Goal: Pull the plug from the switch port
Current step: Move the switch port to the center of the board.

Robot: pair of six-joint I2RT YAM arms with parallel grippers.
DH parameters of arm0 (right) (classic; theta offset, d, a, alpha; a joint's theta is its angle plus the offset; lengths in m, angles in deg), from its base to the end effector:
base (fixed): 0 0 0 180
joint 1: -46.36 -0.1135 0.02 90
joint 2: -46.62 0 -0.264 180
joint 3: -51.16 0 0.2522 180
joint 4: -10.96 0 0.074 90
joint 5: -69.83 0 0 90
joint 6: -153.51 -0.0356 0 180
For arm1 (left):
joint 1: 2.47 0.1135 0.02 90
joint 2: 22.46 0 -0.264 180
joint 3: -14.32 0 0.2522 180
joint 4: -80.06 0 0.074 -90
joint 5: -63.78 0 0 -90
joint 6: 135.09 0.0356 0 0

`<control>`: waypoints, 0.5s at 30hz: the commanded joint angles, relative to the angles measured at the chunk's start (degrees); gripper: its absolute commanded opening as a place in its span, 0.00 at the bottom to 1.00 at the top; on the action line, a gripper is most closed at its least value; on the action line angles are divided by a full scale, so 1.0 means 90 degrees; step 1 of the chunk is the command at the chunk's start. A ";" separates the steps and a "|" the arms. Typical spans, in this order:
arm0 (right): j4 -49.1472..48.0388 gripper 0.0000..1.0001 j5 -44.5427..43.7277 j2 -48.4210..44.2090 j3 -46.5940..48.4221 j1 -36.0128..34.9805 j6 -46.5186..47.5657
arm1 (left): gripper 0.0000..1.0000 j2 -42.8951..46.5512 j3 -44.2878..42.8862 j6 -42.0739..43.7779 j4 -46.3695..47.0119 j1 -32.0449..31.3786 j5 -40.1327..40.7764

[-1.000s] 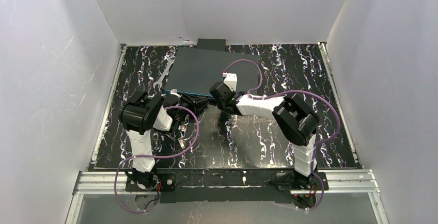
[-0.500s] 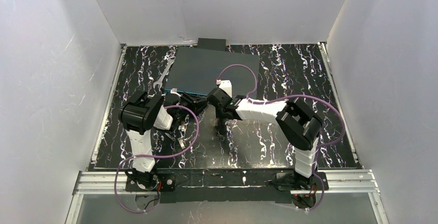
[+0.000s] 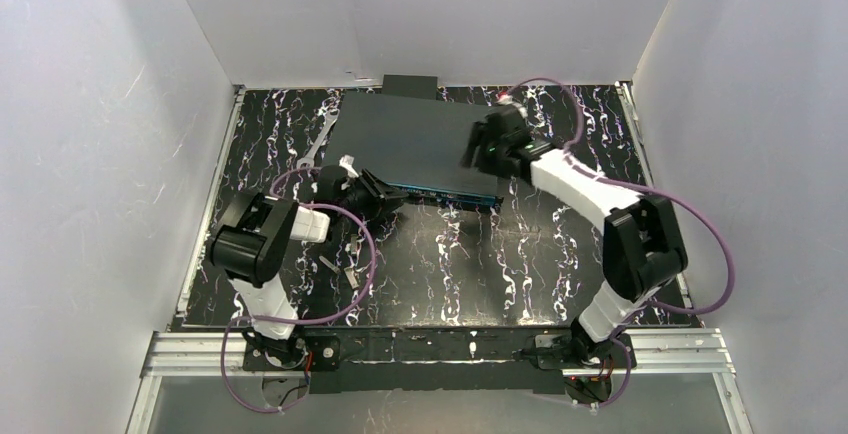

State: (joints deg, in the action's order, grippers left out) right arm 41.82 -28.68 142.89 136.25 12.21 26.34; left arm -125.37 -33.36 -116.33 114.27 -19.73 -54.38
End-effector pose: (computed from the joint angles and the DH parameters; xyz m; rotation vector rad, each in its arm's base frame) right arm 0.3152 0.2075 0.2539 0.1390 2.3362 0.4652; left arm 0.3017 -0.1113 0.1259 -0.6525 2.1060 -1.4320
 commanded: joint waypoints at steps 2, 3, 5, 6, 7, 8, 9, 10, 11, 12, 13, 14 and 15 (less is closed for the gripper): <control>0.0641 0.75 0.0568 -0.0316 -0.0047 0.1295 0.0304 | 0.34 0.0814 -0.0691 0.1587 -0.1742 -0.0361 -0.0124; 0.0680 0.75 0.0681 -0.0241 -0.0045 0.1506 0.0357 | 0.34 0.0874 -0.0868 0.1851 -0.2076 -0.0427 -0.0048; 0.0772 0.75 0.0987 0.0005 -0.0005 0.1819 0.0468 | 0.34 0.0936 -0.1247 0.2430 -0.2789 -0.0597 0.0129; 0.0776 0.75 0.1195 0.0166 0.0036 0.1927 0.0523 | 0.34 0.0950 -0.1437 0.2665 -0.3139 -0.0661 0.0196; 0.0837 0.75 0.1364 0.0332 0.0108 0.1969 0.0587 | 0.34 0.0954 -0.1587 0.2859 -0.3397 -0.0719 0.0254; 0.0905 0.75 0.1518 0.0515 0.0208 0.1977 0.0646 | 0.33 0.0962 -0.1727 0.3048 -0.3646 -0.0782 0.0330; 0.0905 0.75 0.1792 0.0679 0.0274 0.1978 0.0697 | 0.33 0.0973 -0.1840 0.3223 -0.3961 -0.0846 0.0431; 0.0884 0.74 0.1965 0.0821 0.0322 0.1978 0.0700 | 0.33 0.0989 -0.1959 0.3395 -0.4168 -0.0910 0.0508; 0.0823 0.74 0.2143 0.0930 0.0330 0.1965 0.0681 | 0.33 0.1006 -0.2066 0.3579 -0.4385 -0.0957 0.0584; 0.0713 0.74 0.2342 0.1022 0.0332 0.1947 0.0669 | 0.33 0.1014 -0.2159 0.3742 -0.4614 -0.0999 0.0655; 0.0666 0.74 0.2449 0.1097 0.0336 0.1919 0.0665 | 0.33 0.1018 -0.2274 0.3935 -0.4879 -0.1031 0.0770; 0.0609 0.74 0.2529 0.1143 0.0329 0.1876 0.0656 | 0.33 0.1026 -0.2389 0.4137 -0.5132 -0.1061 0.0897; 0.0574 0.74 0.2631 0.1191 0.0327 0.1832 0.0656 | 0.33 0.1044 -0.2478 0.4364 -0.5264 -0.1098 0.0974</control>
State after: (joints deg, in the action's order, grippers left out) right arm 47.66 -12.64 152.53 137.06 30.05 31.00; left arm -118.97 -51.98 -87.86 80.21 -28.41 -49.77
